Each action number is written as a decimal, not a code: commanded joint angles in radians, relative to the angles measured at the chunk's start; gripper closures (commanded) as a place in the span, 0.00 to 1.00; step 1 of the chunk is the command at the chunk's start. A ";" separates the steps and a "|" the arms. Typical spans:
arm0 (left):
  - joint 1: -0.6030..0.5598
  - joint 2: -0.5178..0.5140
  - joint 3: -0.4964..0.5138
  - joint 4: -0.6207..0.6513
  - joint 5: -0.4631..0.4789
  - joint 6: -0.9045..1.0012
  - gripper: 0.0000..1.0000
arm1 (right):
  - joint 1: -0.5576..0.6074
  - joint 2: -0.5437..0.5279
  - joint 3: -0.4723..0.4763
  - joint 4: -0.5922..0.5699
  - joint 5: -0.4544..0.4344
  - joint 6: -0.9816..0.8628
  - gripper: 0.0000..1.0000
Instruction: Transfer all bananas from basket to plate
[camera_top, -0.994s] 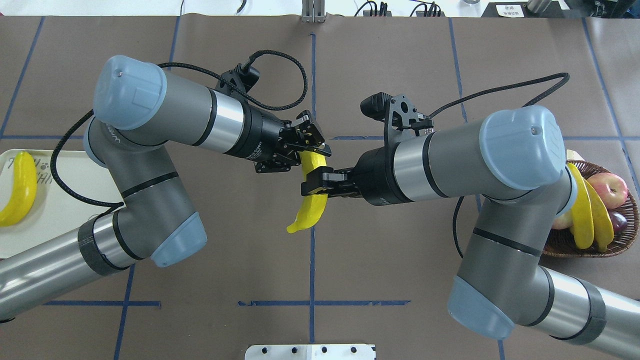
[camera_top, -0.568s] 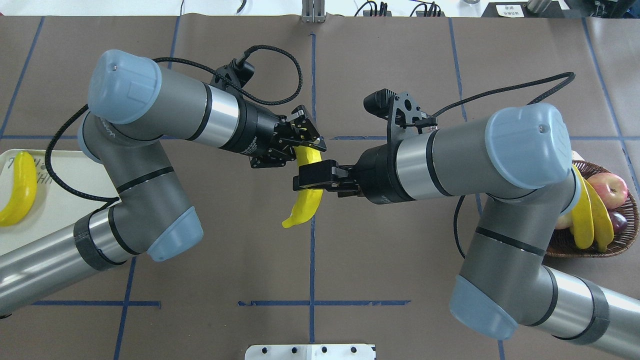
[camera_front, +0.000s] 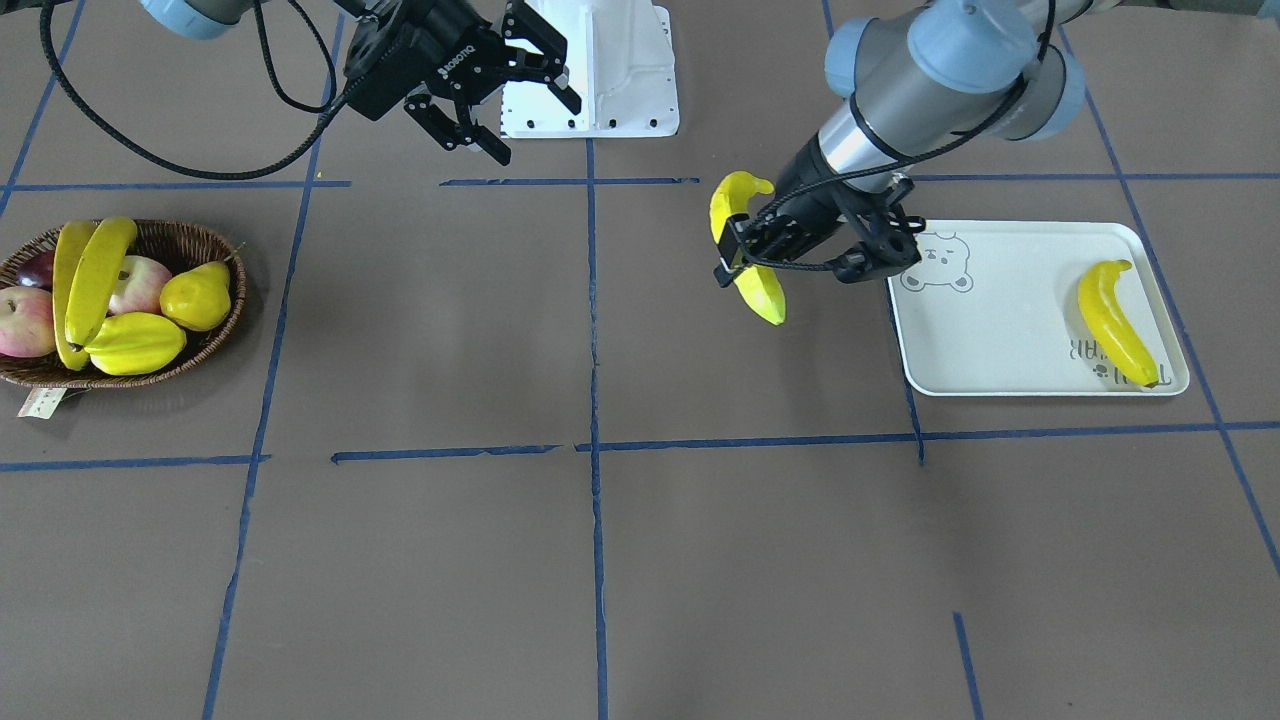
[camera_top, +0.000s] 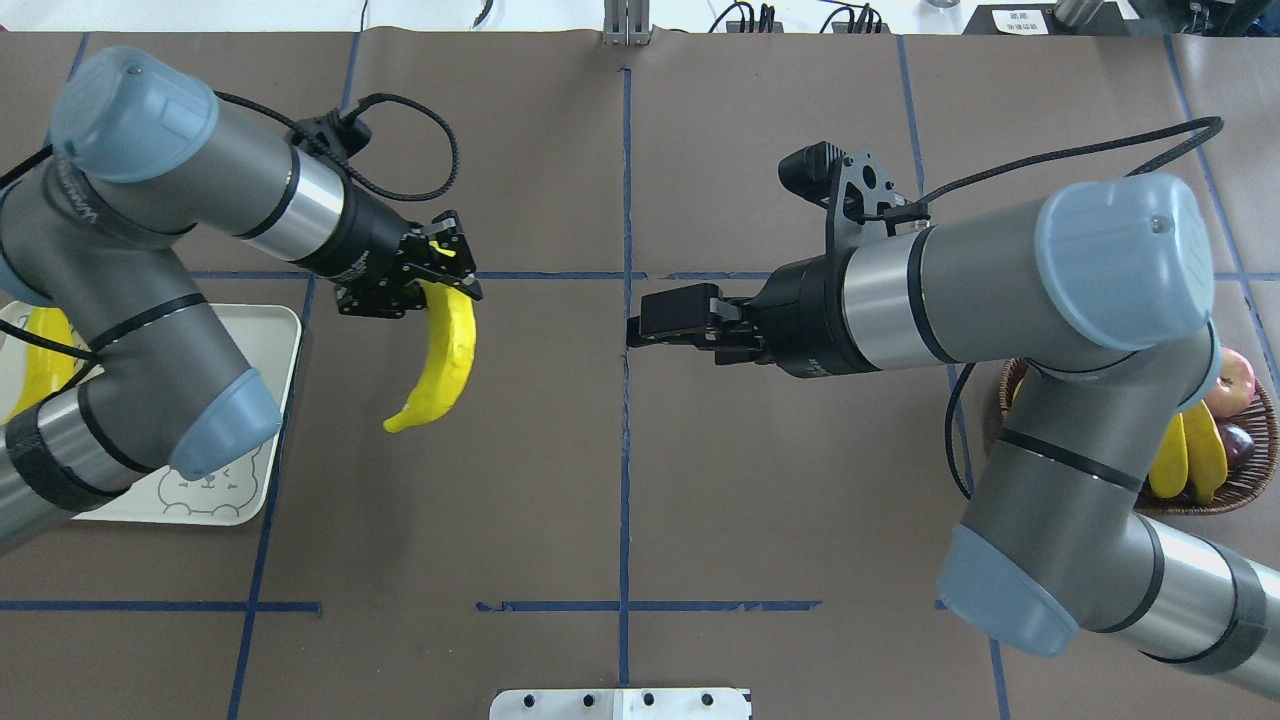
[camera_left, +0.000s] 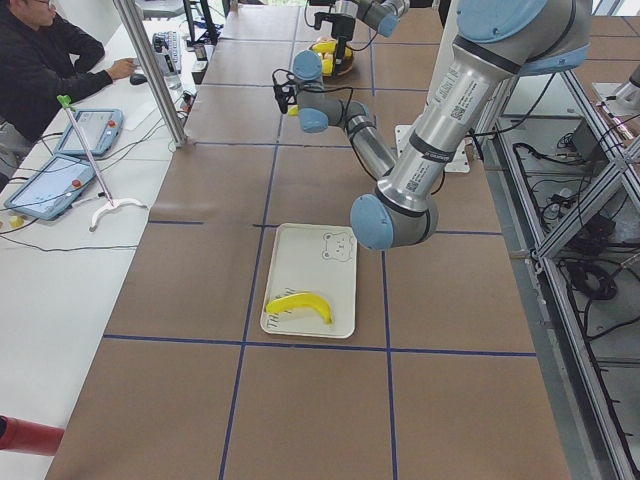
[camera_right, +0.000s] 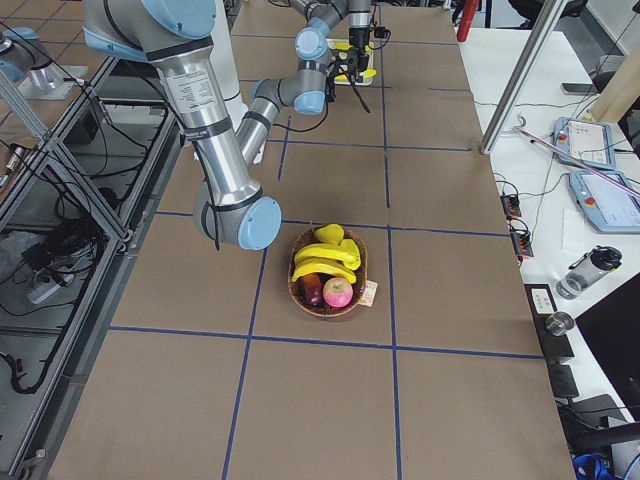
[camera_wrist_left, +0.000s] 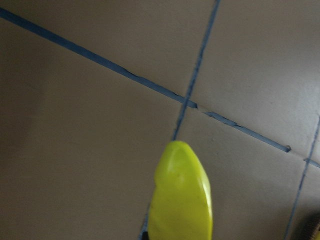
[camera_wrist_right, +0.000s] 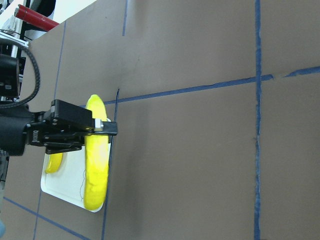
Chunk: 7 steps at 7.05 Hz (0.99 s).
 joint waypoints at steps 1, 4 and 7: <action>-0.098 0.212 -0.042 0.028 0.001 0.201 1.00 | 0.026 -0.039 0.005 -0.002 0.002 0.000 0.00; -0.132 0.417 0.014 0.029 0.123 0.372 1.00 | 0.031 -0.060 0.000 -0.004 -0.001 0.002 0.00; -0.129 0.437 0.080 0.028 0.189 0.430 1.00 | 0.042 -0.063 0.000 -0.024 -0.002 0.009 0.00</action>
